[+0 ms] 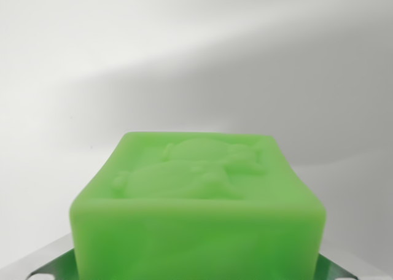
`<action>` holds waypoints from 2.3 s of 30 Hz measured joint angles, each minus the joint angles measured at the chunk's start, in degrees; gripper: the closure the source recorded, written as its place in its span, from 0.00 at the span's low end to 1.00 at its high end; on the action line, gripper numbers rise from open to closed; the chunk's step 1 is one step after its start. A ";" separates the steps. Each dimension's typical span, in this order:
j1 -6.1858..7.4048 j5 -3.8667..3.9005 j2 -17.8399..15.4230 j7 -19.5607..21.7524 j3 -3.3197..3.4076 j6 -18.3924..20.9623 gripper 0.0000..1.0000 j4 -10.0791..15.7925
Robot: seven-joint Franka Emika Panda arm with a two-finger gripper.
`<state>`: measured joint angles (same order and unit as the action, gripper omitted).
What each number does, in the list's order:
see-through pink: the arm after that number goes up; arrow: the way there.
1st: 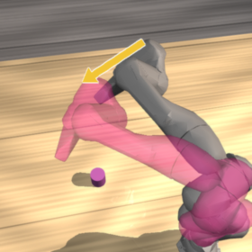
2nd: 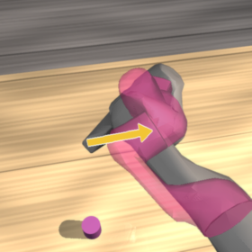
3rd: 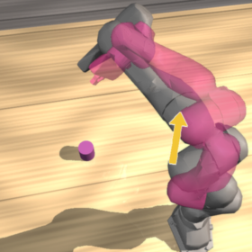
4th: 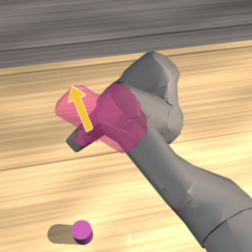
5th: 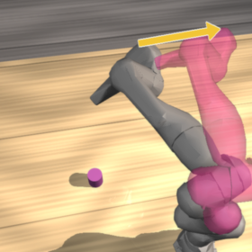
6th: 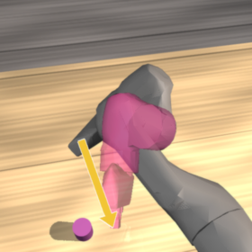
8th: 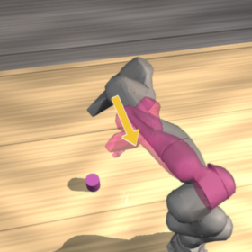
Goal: Stack cube
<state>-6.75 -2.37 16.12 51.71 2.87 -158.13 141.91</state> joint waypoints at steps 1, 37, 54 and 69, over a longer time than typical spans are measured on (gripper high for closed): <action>0.02 0.06 -0.48 0.03 0.03 0.42 1.00 0.06; 4.28 1.34 -7.82 8.19 -0.20 7.51 1.00 0.31; 7.64 1.56 -8.35 14.24 -0.70 8.81 1.00 -0.43; 10.49 1.70 -8.55 19.51 -1.22 10.03 1.00 -1.52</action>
<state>3.74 -0.67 7.57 71.22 1.65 -148.10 140.40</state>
